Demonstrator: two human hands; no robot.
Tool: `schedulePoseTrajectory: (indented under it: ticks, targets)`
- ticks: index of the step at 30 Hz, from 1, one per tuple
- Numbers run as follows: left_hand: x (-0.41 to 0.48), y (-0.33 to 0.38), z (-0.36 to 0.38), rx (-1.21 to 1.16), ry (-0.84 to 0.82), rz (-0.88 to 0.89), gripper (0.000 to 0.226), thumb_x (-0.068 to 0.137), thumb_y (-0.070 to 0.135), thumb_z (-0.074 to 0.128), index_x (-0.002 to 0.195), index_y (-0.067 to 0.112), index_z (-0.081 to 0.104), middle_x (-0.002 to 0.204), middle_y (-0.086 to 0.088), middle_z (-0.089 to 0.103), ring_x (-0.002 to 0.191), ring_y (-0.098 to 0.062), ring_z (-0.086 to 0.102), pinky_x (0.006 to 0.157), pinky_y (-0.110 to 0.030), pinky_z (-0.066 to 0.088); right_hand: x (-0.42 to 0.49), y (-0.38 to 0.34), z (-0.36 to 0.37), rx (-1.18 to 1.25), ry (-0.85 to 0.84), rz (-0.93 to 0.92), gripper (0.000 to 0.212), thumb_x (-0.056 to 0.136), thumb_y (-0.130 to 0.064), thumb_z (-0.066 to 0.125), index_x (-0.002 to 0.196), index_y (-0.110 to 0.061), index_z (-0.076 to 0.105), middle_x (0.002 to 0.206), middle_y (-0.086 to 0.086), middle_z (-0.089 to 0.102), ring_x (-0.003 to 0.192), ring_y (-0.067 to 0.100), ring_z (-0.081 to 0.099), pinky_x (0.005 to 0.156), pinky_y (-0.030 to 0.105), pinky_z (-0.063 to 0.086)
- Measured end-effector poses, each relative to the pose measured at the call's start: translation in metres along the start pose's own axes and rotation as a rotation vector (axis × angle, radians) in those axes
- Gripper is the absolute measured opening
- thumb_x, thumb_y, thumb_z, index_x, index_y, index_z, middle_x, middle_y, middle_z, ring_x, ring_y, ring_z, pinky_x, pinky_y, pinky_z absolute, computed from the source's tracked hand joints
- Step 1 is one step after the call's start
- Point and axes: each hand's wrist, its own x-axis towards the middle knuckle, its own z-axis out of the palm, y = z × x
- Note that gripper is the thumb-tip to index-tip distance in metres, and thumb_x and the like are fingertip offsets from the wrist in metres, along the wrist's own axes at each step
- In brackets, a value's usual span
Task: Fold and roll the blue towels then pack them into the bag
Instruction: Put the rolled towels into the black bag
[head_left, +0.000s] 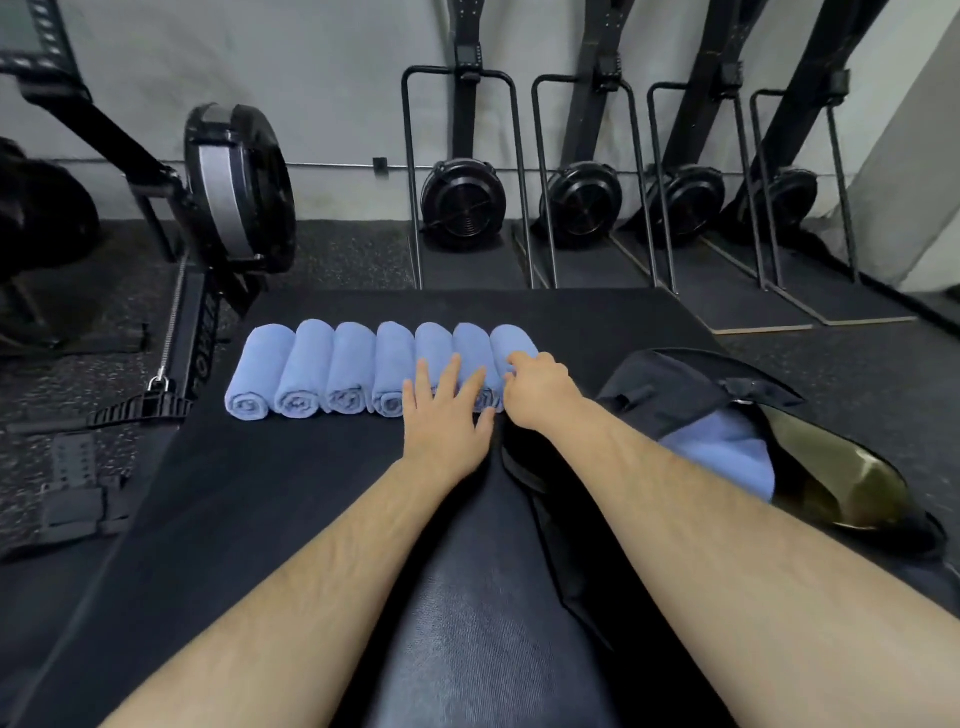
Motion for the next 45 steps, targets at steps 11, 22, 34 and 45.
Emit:
schedulePoseTrajectory:
  ticks: [11, 22, 34, 45]
  targets:
    - [0.008, -0.009, 0.019, 0.113, -0.113, -0.004, 0.062, 0.101, 0.055, 0.04, 0.159, 0.04, 0.022, 0.167, 0.006, 0.022, 0.154, -0.04, -0.004, 0.125, -0.046, 0.005, 0.026, 0.019, 0.033, 0.176, 0.042, 0.145, 0.038, 0.099, -0.021, 0.055, 0.135, -0.023, 0.043, 0.125, 0.021, 0.049, 0.112, 0.037, 0.048, 0.076, 0.034, 0.037]
    - [0.017, 0.062, -0.07, 0.068, 0.323, 0.442, 0.087, 0.072, 0.019, 0.077, 0.151, 0.011, 0.043, 0.158, -0.008, 0.041, 0.15, -0.036, 0.028, 0.116, -0.054, 0.031, -0.074, 0.023, -0.087, 0.33, 0.256, -0.241, 0.053, 0.087, -0.013, 0.062, 0.133, -0.027, 0.039, 0.115, 0.001, 0.054, 0.099, 0.021, 0.053, 0.07, 0.031, 0.043]
    - [-0.07, 0.169, -0.089, 0.2, 0.003, 0.647, 0.031, 0.081, 0.032, 0.066, 0.104, 0.021, 0.049, 0.097, 0.001, 0.055, 0.085, -0.026, 0.06, 0.071, -0.037, 0.036, -0.222, 0.105, -0.137, -0.23, 0.196, -0.215, 0.057, 0.07, -0.04, 0.072, 0.12, -0.019, 0.053, 0.113, 0.0, 0.057, 0.105, 0.025, 0.051, 0.086, 0.04, 0.046]
    - [-0.144, 0.171, -0.045, 0.089, 0.365, 0.546, 0.032, 0.067, 0.014, 0.078, 0.092, 0.009, 0.06, 0.104, -0.013, 0.053, 0.08, -0.033, 0.049, 0.06, -0.039, 0.039, -0.224, 0.144, -0.104, -0.352, 0.194, -0.073, 0.056, 0.087, -0.028, 0.064, 0.138, -0.025, 0.041, 0.121, 0.007, 0.056, 0.109, 0.033, 0.057, 0.076, 0.037, 0.034]
